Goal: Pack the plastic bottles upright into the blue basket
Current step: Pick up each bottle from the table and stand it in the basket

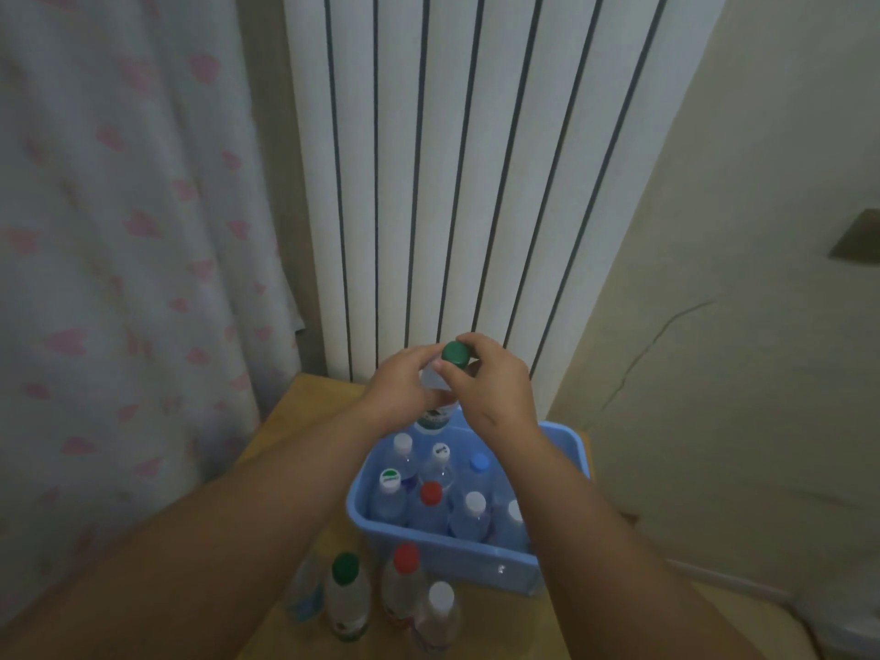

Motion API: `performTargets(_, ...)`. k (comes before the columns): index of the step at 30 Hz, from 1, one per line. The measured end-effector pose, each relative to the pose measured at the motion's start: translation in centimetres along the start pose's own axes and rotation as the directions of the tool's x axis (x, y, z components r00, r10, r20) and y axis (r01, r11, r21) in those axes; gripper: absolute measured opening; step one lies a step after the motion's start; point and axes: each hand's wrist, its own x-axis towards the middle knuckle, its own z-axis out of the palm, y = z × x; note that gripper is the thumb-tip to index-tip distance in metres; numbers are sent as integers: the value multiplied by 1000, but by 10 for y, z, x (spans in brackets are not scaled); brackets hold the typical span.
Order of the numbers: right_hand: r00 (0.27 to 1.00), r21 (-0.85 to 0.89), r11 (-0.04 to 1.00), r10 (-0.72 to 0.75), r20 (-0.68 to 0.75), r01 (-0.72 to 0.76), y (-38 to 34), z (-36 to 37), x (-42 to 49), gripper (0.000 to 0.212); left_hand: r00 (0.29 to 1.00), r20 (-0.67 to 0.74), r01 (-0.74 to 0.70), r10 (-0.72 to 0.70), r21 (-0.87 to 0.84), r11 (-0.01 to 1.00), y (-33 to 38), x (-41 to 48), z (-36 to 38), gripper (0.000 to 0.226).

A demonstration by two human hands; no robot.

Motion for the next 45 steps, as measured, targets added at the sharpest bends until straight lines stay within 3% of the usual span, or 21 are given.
performTargets(5,999,-17,999,49,19,-49,10,26,26,37,999,42,-22,23,-20,1000,-32,28,0,55)
performTargets(15,983,-105,985,148,104,-137,55,95,63,27,980,178,117,-88,-162,980,-111,60,12,48)
performTargets(22,944,-155,959,267,195,-239,82,132,73,37,974,206,88,-92,29,996,-146,68,21,36)
performTargets(26,921,-253,932,319,225,-261,95,138,79,35,962,226,140,-155,79,987,-155,67,30,39)
performTargets(32,849,-362,881,424,315,-305,113,158,83,29,960,161,110,-228,531,840,-172,68,43,32)
performTargets(37,812,-349,869,468,350,-351,127,166,81,20,954,176,93,-243,597,797,-188,72,50,34)
performTargets(45,823,-267,907,411,392,-326,128,163,73,29,967,119,133,-226,520,844,-191,70,43,36)
